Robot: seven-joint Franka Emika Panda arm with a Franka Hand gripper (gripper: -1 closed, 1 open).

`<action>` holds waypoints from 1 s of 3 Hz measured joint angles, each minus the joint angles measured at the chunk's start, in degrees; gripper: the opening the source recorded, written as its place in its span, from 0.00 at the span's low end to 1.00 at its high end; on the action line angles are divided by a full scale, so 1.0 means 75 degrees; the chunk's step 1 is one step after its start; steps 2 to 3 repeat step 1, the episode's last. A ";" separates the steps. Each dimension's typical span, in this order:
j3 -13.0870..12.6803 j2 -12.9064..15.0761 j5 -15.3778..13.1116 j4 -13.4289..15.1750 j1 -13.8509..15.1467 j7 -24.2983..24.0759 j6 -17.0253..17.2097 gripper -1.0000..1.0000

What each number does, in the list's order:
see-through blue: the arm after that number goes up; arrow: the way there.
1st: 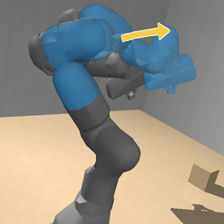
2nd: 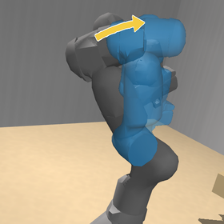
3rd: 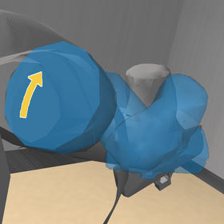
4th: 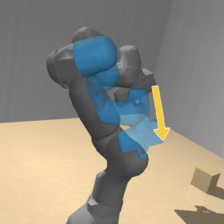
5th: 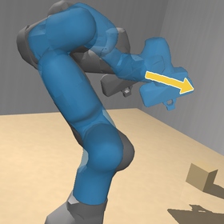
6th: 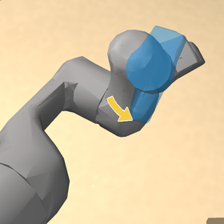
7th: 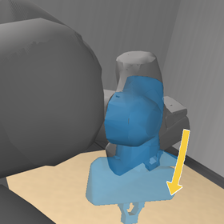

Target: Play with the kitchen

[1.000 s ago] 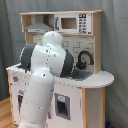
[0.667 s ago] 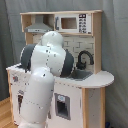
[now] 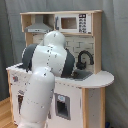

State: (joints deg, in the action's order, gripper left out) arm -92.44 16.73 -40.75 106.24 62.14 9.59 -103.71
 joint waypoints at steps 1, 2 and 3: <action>-0.0326 0.0052 0.0172 -0.0471 -0.0382 -0.0102 0.0399 1.00; -0.0326 0.0052 0.0172 -0.0471 -0.0382 -0.0102 0.0399 1.00; -0.0326 0.0052 0.0172 -0.0471 -0.0382 -0.0102 0.0399 1.00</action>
